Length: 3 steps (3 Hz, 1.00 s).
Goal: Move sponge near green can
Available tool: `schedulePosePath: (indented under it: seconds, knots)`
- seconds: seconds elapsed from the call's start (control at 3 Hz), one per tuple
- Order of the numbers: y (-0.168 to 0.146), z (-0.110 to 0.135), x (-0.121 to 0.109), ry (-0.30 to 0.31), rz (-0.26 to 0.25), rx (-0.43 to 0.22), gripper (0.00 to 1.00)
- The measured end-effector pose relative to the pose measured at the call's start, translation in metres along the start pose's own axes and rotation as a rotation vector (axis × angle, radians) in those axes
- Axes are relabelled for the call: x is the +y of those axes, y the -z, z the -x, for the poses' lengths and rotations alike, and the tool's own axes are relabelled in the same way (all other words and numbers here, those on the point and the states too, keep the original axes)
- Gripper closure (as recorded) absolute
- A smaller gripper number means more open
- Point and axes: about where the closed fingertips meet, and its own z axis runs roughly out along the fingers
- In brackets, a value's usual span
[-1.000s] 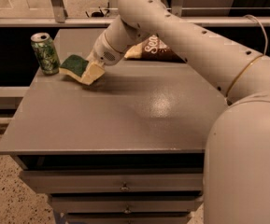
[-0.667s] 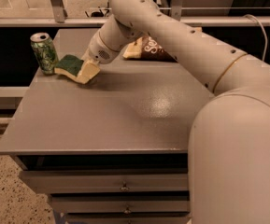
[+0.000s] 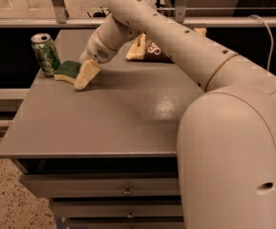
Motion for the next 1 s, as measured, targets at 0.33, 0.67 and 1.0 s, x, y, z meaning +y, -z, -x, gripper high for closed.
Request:
schedulePosePath:
  seconds: [0.33, 0.67, 1.0]
  knots:
    - [0.001, 0.001, -0.003, 0.004, -0.002, -0.003, 0.00]
    - [0.033, 0.007, 0.006, 0.009, -0.035, -0.050, 0.00]
    - [0.090, -0.019, 0.020, -0.036, -0.119, -0.132, 0.00]
